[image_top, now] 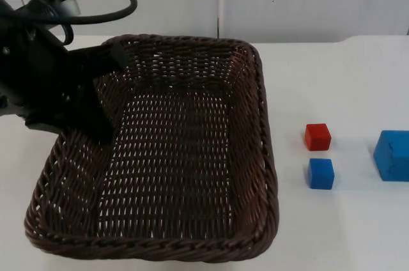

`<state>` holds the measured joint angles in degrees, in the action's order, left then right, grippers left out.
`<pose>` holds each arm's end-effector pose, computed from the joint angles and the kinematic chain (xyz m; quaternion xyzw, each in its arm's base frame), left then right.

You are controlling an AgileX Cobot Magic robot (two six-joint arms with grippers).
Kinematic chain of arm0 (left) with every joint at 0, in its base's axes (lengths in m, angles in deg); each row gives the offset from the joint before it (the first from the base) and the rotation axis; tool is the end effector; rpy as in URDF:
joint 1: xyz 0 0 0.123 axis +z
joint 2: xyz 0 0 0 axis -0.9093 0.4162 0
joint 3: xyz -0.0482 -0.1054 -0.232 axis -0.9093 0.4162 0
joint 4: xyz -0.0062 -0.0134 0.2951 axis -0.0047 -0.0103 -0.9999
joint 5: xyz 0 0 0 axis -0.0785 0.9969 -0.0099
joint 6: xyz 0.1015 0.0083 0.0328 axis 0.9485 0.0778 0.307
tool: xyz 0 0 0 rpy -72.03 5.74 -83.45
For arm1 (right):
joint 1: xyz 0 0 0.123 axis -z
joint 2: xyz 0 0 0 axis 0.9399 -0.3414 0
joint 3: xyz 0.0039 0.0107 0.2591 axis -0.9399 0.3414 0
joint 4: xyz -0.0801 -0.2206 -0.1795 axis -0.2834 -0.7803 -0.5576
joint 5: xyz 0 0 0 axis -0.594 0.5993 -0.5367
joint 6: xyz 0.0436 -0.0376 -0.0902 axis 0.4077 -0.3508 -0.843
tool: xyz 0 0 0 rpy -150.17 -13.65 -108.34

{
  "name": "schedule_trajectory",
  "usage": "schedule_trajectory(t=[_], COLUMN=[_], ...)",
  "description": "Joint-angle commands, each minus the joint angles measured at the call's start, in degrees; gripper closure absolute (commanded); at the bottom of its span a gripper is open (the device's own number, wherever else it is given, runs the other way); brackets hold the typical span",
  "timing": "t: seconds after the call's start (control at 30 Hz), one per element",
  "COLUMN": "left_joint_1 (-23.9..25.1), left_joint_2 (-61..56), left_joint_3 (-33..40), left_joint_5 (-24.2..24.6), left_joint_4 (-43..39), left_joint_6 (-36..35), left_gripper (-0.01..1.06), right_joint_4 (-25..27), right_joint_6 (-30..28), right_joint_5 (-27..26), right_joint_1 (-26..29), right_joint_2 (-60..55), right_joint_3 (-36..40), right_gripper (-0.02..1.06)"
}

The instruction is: Pick up the basket with the left hand and place the largest block into the basket with the right hand.

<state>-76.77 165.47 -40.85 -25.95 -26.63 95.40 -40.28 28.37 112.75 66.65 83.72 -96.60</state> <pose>0.3144 -0.1073 0.1263 0.0088 0.9711 -0.2262 0.0753 0.0722 0.0042 0.2941 -0.0363 0.8540 0.0086 0.5190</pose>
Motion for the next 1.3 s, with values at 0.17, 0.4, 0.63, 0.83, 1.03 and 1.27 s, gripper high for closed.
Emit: schedule_trajectory(t=[0.17, 0.4, 0.63, 0.83, 1.03, 1.27], left_joint_1=[0.12, 0.12, 0.12, 0.12, 0.12, 0.12], left_joint_2=[-0.91, -0.91, -0.91, -0.91, -0.91, -0.91], left_joint_3=[-0.04, -0.04, -0.04, -0.04, -0.04, -0.04], left_joint_5=[0.84, 0.93, 0.93, 0.93, 0.55, 0.44], left_joint_4=[1.77, 2.11, 2.11, 2.11, 2.1, 2.1], left_joint_6=[0.11, 0.11, 0.11, 0.11, 0.11, 0.69], left_gripper=[1.05, 1.05, 1.05, 1.05, 1.05, 1.05], right_joint_4=[0.33, 0.33, 0.64, 0.64, 0.64, 0.76], right_joint_6=[0.98, 2.08, 2.08, 2.08, 1.96, 1.96], right_joint_5=[-5.64, -8.74, -13.03, -14.46, -16.49, -20.63], right_joint_1=[0.35, 0.35, 0.35, 0.35, 0.35, 0.35], right_joint_2=[-5.17, -16.59, -28.6, -38.96, -47.31, -58.8], right_joint_3=[-3.32, -6.41, -10.77, -16.89, -19.77, -20.35], right_gripper=[0.0, 0.0, 0.0, 0.0, 0.0, 0.0])
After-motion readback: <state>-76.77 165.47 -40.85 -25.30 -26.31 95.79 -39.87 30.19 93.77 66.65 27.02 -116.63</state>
